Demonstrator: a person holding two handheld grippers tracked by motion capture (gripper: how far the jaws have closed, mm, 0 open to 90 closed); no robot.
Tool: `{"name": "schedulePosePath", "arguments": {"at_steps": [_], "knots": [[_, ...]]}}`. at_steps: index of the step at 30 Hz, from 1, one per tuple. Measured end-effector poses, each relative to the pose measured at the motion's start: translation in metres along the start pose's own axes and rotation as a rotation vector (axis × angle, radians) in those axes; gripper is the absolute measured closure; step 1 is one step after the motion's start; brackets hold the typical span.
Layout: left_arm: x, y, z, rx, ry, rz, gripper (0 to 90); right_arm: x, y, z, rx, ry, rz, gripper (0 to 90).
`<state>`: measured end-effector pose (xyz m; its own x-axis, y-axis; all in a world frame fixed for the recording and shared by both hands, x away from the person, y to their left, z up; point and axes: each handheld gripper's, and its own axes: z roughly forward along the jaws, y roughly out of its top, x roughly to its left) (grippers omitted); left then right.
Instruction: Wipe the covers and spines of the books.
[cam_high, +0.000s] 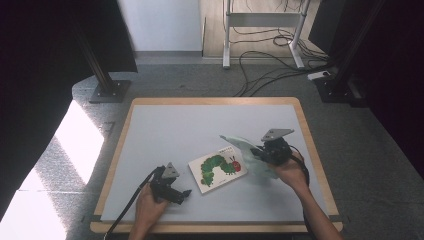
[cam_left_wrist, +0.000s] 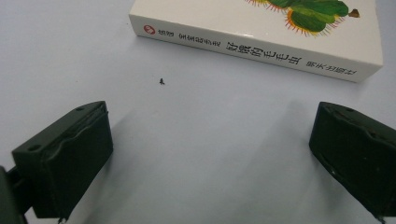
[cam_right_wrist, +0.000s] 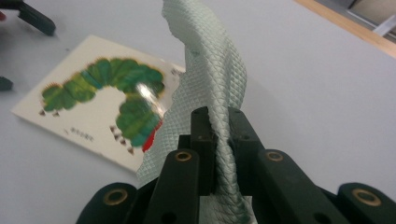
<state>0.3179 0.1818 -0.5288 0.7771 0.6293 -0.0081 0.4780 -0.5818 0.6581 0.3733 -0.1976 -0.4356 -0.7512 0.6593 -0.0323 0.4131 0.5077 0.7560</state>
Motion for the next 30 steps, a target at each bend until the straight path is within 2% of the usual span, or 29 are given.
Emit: {"name": "schedulePosePath", "arguments": {"at_steps": [2, 3, 4, 6, 11, 13, 14, 15, 18, 20, 21, 25, 30], "knots": [[0.000, 0.000, 0.000, 0.000, 0.000, 0.000, 0.0, 0.008, 0.012, 0.012, -0.001, 0.015, -0.021, 81.7], [0.000, 0.000, 0.000, 0.000, 0.001, 0.000, 0.0, 0.008, 0.012, 0.012, -0.001, 0.015, -0.021, 81.7], [0.000, 0.000, 0.000, 0.000, 0.001, 0.000, 0.0, 0.012, 0.018, 0.022, 0.002, 0.023, -0.033, 81.7], [0.000, 0.000, 0.000, 0.000, 0.001, 0.000, 0.0, 0.014, 0.020, 0.025, 0.006, 0.023, -0.037, 81.6], [0.000, 0.000, 0.000, -0.001, 0.001, -0.001, 0.0, 0.017, 0.028, 0.056, 0.034, 0.002, -0.060, 81.7], [0.000, 0.000, 0.000, -0.002, 0.002, 0.001, 0.0, 0.015, 0.029, 0.067, 0.048, -0.003, -0.049, 81.7], [0.000, 0.000, 0.000, -0.002, 0.001, -0.001, 0.0, 0.011, 0.030, 0.078, 0.061, -0.014, -0.036, 81.7], [0.000, 0.000, 0.000, -0.003, 0.001, -0.002, 0.0, 0.011, 0.030, 0.078, 0.061, -0.014, -0.036, 81.7], [0.000, 0.000, 0.000, -0.003, 0.001, -0.002, 0.0, 0.002, 0.027, 0.099, 0.095, -0.026, -0.002, 81.6], [0.000, 0.000, 0.000, -0.003, 0.002, -0.002, 0.0, 0.001, 0.026, 0.102, 0.101, -0.028, 0.005, 81.6], [0.000, 0.000, 0.000, -0.004, 0.001, -0.003, 0.0, -0.004, 0.023, 0.111, 0.110, -0.037, 0.023, 81.6], [0.000, 0.000, 0.000, -0.003, 0.001, -0.002, 0.0, -0.008, 0.018, 0.120, 0.123, -0.044, 0.041, 81.6], [0.000, 0.000, 0.000, -0.003, 0.000, -0.003, 0.0, -0.009, 0.015, 0.121, 0.110, -0.037, 0.041, 81.9]]}}
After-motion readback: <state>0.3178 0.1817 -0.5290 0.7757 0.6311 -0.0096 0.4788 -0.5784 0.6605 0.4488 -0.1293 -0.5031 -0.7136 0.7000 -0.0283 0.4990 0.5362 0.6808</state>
